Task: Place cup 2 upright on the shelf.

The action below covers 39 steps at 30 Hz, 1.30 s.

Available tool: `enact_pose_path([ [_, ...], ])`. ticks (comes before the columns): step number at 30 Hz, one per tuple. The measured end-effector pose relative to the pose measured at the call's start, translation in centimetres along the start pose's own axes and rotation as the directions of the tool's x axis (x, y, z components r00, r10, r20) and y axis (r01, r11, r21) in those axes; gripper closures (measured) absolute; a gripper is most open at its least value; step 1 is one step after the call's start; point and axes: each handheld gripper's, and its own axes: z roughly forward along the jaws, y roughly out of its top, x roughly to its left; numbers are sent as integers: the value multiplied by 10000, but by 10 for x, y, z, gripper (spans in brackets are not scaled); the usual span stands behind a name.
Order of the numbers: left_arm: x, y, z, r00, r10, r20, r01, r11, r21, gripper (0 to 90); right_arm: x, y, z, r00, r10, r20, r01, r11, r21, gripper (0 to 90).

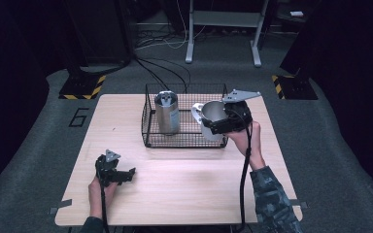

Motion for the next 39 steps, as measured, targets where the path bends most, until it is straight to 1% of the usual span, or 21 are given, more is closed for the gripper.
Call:
enact_pose_path([
  [4, 0, 0, 0, 10000, 14, -1, -14, 10000, 7, 4, -1, 3, 6, 10000, 55, -2, -55, 10000, 37, 58],
  [7, 0, 0, 0, 10000, 14, -1, -14, 10000, 6, 4, -1, 6, 10, 10000, -26, 15, 26, 10000, 73, 58],
  [8, 0, 0, 0, 10000, 11, 0, -11, 10000, 7, 4, -1, 7, 11, 10000, 62, 10, -62, 10000, 65, 58],
  [11, 0, 0, 0, 10000, 7, 2, -7, 10000, 4, 4, -2, 10, 16, 10000, -51, 20, 51, 10000, 18, 58],
  [14, 0, 0, 0, 10000, -4, -9, 4, 10000, 7, 4, -2, 12, 20, 10000, 72, 42, -73, 9999, 97, 58],
  [16, 0, 0, 0, 10000, -1, -12, 1, 10000, 15, 4, -2, 13, 23, 10000, 14, 54, -15, 9998, 173, 58],
  [18, 0, 0, 0, 10000, -8, -10, 8, 10000, 11, 4, -3, 14, 26, 10000, -52, 77, 51, 9999, 145, 58],
  [21, 0, 0, 0, 10000, -3, -9, 3, 10000, 12, 4, -3, 16, 30, 9998, -36, 179, 32, 9998, 217, 57],
  [22, 0, 0, 0, 10000, -13, -8, 13, 10000, 5, 4, -3, 16, 31, 9999, 45, 167, -49, 9997, 245, 58],
  [23, 0, 0, 0, 10000, -4, -10, 4, 10000, 7, 4, -4, 17, 33, 9998, -51, 193, 47, 9997, 229, 58],
  [26, 0, 0, 0, 10000, 3, -7, -3, 10000, 16, 4, -4, 18, 37, 9996, -11, 297, 3, 9996, 292, 58],
  [27, 0, 0, 0, 10000, 2, -8, -2, 10000, 15, 4, -5, 19, 39, 9995, -66, 303, 58, 9996, 270, 58],
  [28, 0, 0, 0, 10000, -7, -5, 7, 10000, 7, 4, -5, 19, 40, 9995, 43, 307, -54, 9994, 356, 58],
  [29, 0, 0, -1, 10000, 46, 0, -46, 9999, 92, 4, -7, 19, 42, 9995, -11, 321, 0, 9994, 338, 58],
  [31, 0, 0, 0, 10000, 8, 5, -8, 10000, 42, 4, -9, 19, 46, 9993, 49, 379, -64, 9992, 389, 58],
  [32, 0, 0, 0, 10000, 33, 21, -33, 10000, 89, 4, -10, 18, 47, 9991, 156, 393, -172, 9990, 420, 58],
  [34, 0, 0, 0, 10000, 25, -37, -25, 10000, -15, 4, -13, 17, 51, 9988, 180, 457, -203, 9986, 493, 58],
  [36, 0, 0, 0, 10000, 49, -24, -49, 10000, 32, 4, -15, 16, 55, 9983, 313, 484, -340, 9978, 562, 58],
  [37, 0, 0, 0, 10000, 55, -20, -55, 10000, 47, 4, -17, 15, 57, 9984, 284, 490, -310, 9982, 519, 58],
  [39, 0, 0, 0, 10000, 45, -32, -45, 10000, -1, 4, -19, 14, 59, 9975, 428, 557, -458, 9974, 548, 57],
])
